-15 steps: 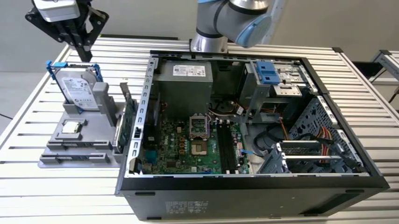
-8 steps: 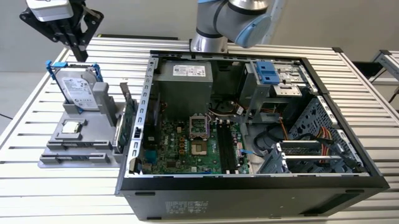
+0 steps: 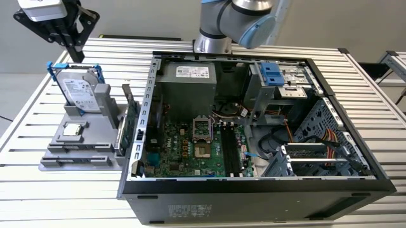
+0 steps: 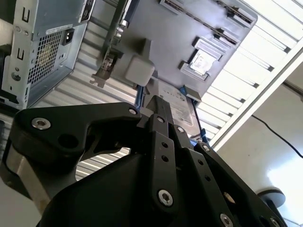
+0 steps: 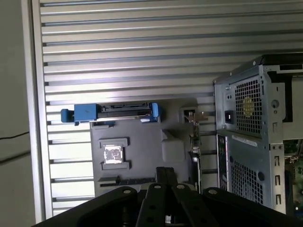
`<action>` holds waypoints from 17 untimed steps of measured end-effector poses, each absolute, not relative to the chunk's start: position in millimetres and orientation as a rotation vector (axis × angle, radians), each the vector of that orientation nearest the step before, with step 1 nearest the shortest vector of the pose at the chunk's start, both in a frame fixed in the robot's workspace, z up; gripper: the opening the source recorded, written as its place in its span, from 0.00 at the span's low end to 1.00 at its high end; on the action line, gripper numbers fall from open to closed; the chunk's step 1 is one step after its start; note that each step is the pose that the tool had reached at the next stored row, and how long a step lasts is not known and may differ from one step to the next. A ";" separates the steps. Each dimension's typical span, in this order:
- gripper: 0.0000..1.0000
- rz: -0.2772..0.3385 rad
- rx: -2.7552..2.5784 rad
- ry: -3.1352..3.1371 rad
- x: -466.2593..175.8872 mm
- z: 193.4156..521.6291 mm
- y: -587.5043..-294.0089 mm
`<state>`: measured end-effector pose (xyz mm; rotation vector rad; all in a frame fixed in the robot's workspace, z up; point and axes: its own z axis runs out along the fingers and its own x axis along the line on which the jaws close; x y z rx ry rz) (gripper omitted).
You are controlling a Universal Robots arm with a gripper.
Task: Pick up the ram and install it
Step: 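Reach for the ram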
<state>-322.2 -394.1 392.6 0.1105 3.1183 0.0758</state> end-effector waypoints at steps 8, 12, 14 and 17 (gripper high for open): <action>0.00 0.076 0.110 3.118 -331.3 392.6 -393.9; 0.00 0.076 0.110 3.119 -335.9 392.6 -393.8; 0.00 0.076 0.110 3.118 -337.9 392.6 -393.7; 0.00 0.076 0.110 3.118 -341.3 392.6 -393.6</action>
